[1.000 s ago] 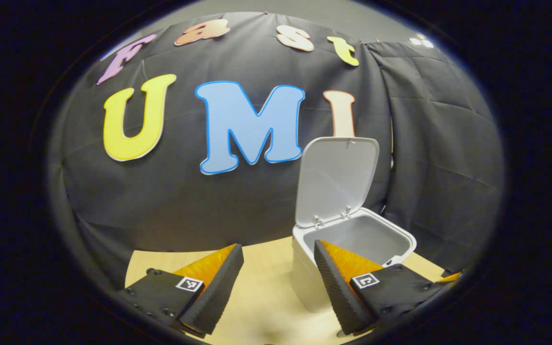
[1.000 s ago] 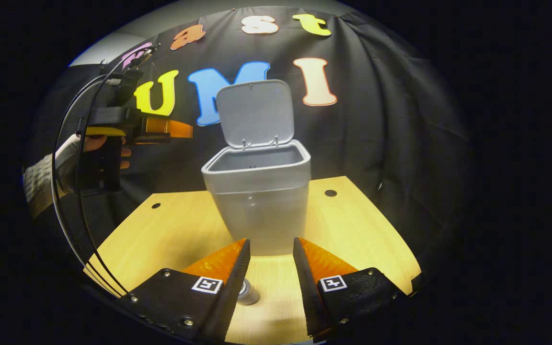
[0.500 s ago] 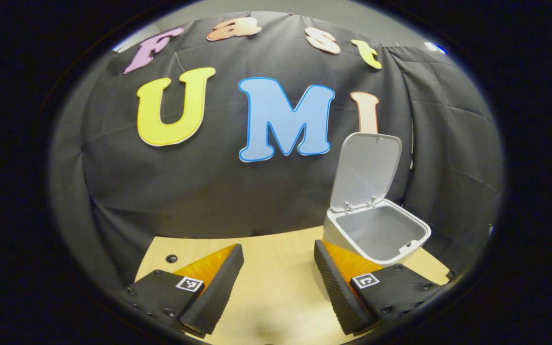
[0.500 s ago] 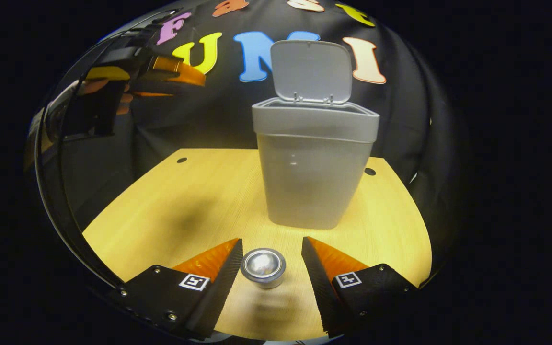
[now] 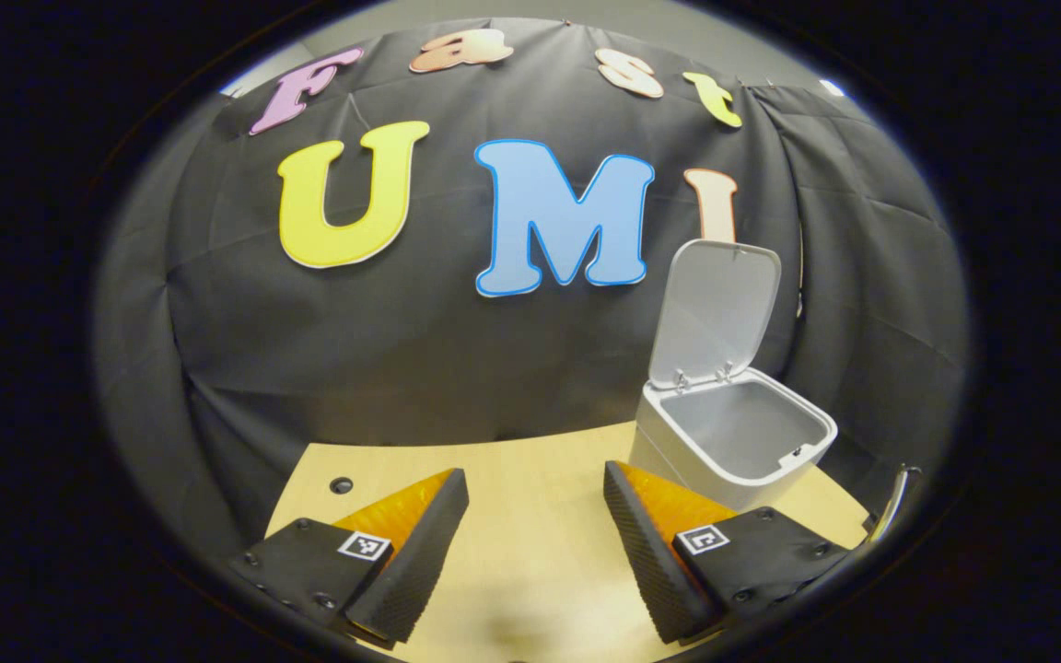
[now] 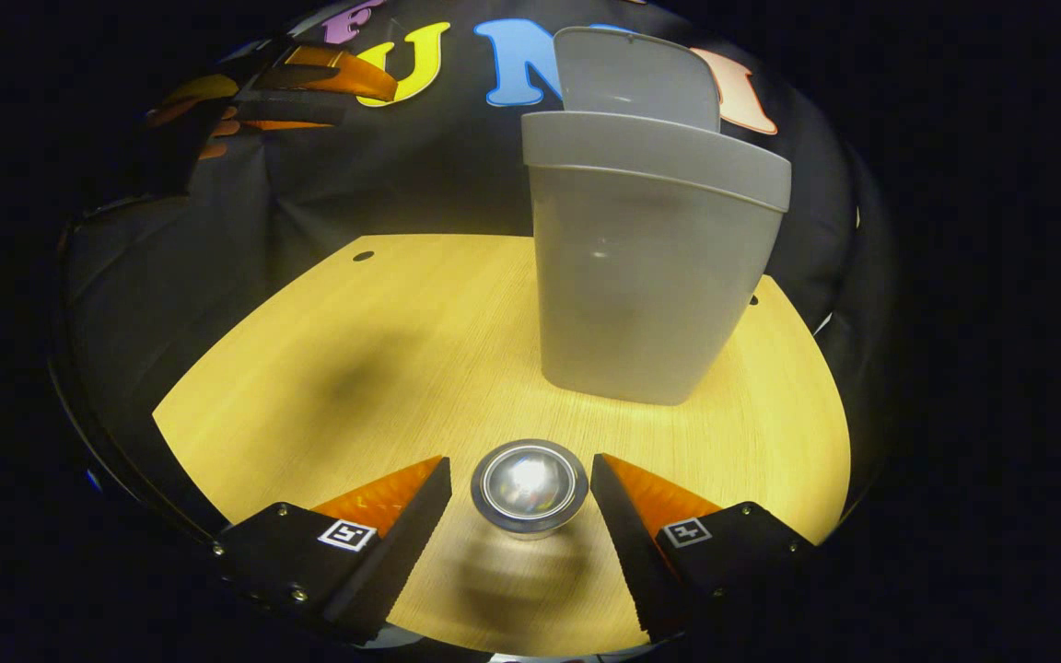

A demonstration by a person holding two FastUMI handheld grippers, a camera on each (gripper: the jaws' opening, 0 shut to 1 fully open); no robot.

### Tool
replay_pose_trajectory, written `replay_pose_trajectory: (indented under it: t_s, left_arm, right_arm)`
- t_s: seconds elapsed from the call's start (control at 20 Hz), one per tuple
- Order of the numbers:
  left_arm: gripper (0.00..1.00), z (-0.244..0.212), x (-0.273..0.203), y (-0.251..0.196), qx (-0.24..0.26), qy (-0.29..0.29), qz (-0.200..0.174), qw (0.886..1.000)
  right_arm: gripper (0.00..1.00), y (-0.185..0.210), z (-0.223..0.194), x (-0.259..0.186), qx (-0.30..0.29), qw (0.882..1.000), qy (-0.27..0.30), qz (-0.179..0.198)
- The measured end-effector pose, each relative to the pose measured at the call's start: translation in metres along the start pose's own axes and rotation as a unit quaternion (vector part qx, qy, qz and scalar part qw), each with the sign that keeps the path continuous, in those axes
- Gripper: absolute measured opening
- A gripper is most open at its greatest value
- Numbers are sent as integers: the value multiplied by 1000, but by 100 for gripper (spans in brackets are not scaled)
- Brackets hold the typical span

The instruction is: Press the lid of the desktop garbage bin to open it, pick up the crumpled paper on the desktop and throw it into the bin, then pick up the pop can on the desktop and drop it into the bin, and finally close the garbage bin lid.

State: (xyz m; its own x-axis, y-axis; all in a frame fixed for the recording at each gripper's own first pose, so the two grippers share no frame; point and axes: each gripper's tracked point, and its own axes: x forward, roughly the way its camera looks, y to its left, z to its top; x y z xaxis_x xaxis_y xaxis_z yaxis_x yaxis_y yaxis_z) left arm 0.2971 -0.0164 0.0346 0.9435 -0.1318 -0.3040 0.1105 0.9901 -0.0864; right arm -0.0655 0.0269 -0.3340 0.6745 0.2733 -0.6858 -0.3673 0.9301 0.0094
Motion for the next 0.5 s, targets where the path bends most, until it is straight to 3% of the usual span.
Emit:
replay_pose_trajectory:
  t_s: [0.2, 0.25, 0.35, 0.5]
  left_arm:
    - [99, -2, -2, 7, -3, 2, 6, 1000]
    - [94, -2, -2, 8, -3, 2, 7, 1000]
    - [95, -1, -2, 9, -2, 2, 7, 1000]
    - [99, -2, 0, 7, -3, 3, 5, 1000]
  right_arm:
    - [97, -2, -7, 12, 4, 1000, 15, -2]
    - [96, -3, -7, 12, 5, 1000, 17, -2]
    - [85, -2, -6, 13, 11, 1000, 20, 3]
    - [83, -3, -2, 11, 14, 1000, 17, 3]
